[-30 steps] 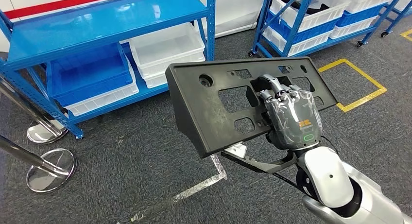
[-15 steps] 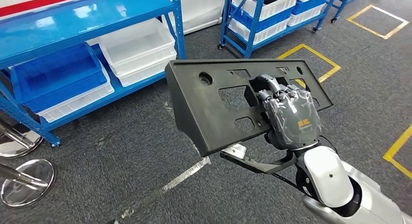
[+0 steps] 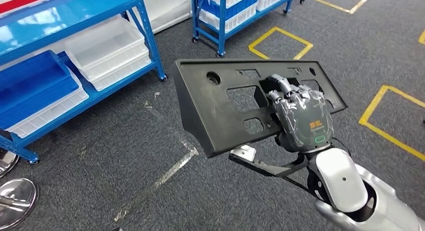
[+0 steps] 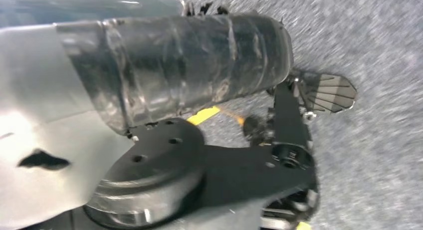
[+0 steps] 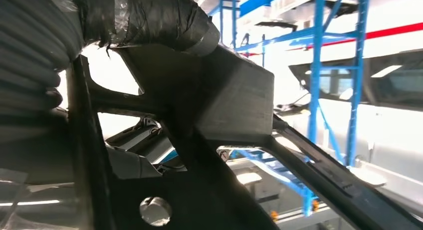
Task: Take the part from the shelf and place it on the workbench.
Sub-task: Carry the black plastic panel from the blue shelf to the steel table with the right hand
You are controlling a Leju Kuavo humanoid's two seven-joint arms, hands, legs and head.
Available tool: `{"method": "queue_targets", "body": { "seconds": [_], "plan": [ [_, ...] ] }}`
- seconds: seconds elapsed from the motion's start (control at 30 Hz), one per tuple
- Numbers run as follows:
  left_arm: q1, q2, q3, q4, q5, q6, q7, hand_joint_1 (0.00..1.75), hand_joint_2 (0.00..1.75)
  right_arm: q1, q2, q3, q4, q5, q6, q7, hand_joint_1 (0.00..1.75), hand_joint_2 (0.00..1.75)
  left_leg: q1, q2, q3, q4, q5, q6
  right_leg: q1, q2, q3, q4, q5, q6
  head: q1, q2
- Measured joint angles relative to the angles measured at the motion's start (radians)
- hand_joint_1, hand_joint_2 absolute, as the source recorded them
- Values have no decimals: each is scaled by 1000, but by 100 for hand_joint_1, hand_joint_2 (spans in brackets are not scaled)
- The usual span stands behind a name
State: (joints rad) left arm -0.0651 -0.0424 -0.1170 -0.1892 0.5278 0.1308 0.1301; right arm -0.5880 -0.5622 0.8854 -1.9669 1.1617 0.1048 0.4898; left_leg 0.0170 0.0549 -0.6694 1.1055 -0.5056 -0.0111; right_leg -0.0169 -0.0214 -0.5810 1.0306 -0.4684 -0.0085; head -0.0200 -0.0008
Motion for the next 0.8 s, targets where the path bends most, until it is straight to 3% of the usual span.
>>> {"method": "queue_targets", "body": {
  "seconds": [0.07, 0.1, 0.13, 0.17, 0.23, 0.27, 0.33, 0.4, 0.47, 0.5, 0.57, 0.63, 0.67, 0.7, 0.8],
  "plan": [
    [4, -2, 0, 0, 0, 0, 0, 0, 0, -3, 1, 0, 0, -1, 0, 0, 175, 175, -1, -38, -26, 117, -97, 2, 5, 19, -28, 1, 22, -11, -3, 0],
    [4, -3, 0, 0, 1, 0, -1, 0, 0, -3, 1, 0, 0, -2, 1, -1, 175, 175, -3, -44, -33, 171, -117, 5, 9, 30, -43, 1, 33, -14, -4, 0],
    [5, -3, 0, 0, 2, 1, -5, 0, 0, -4, 2, 0, 0, -2, 1, -1, 175, 175, -4, -47, -31, 203, -111, 10, 12, 42, -58, 1, 43, -16, -4, 0],
    [4, -3, 0, 0, 5, 1, -11, 0, 0, -4, 2, 0, 0, -3, 1, -2, 175, 175, -7, -48, -17, 207, -83, 16, 15, 54, -73, 1, 54, -16, -4, 0],
    [3, -2, 0, 0, 13, 1, -28, 0, 0, -4, 2, 0, 0, -4, 1, -2, 175, 175, -16, -68, 52, 129, -20, 35, 17, 77, -99, 2, 77, -14, -4, 0],
    [2, -2, 0, 0, 18, 1, -34, 0, 0, -5, 3, 0, 0, -5, 1, -3, 175, 175, -20, -87, 103, 56, -16, 44, 17, 87, -108, 2, 87, -11, -4, 0],
    [0, 0, 0, 0, 28, -2, -40, 0, 0, -8, 7, 0, 1, -5, 1, -3, 175, 175, -25, -116, 180, -70, -45, 51, 16, 105, -119, 1, 107, -3, -3, 0],
    [-1, 0, 0, 0, 37, -5, -41, 0, 0, -12, 14, 3, 4, -3, 1, -4, 175, 175, -25, -107, 197, -115, -53, 49, 14, 122, -123, -6, 126, 8, -2, 0],
    [-3, 0, 0, 0, 47, -6, -41, 0, 0, -18, 26, 10, 11, 3, -2, -7, 175, 175, -22, -84, 195, -125, -35, 56, 15, 104, -136, 8, 114, 17, 1, 0],
    [-3, 0, 0, 0, 51, -5, -41, 0, 0, -22, 35, 15, 16, 8, -4, -9, 175, 175, -20, -71, 192, -129, -26, 59, 15, 83, -154, 44, 86, 20, 5, 0],
    [-1, 1, 0, 0, 55, -4, -40, 0, 0, -29, 53, 27, 29, 14, -8, -11, 175, 175, -20, -48, 182, -129, -15, 63, 9, 42, -201, 171, 9, 28, 10, 0],
    [1, 3, 0, 0, 57, -4, -40, 0, 0, -29, 66, 37, 41, 17, -9, -12, 175, 175, -20, -28, 172, -125, -10, 61, 0, 28, -227, 270, -32, 36, 12, 0],
    [1, 4, 0, 0, 58, -4, -40, 0, 0, -29, 71, 42, 46, 18, -10, -12, 175, 175, -19, -18, 167, -122, -9, 59, -4, 25, -217, 276, -30, 40, 12, 0],
    [1, 4, 0, 0, 58, -4, -39, 0, 0, -30, 75, 45, 50, 18, -10, -12, 175, 175, -18, -9, 162, -117, -9, 57, -8, 20, -187, 240, -13, 43, 12, 0],
    [0, 4, 0, 0, 58, -2, -37, 0, 0, -36, 87, 52, 60, 20, -13, -12, 175, 175, -19, 17, 153, -98, -19, 39, -5, -30, -70, 57, 27, 44, 11, 0]
  ]
}}
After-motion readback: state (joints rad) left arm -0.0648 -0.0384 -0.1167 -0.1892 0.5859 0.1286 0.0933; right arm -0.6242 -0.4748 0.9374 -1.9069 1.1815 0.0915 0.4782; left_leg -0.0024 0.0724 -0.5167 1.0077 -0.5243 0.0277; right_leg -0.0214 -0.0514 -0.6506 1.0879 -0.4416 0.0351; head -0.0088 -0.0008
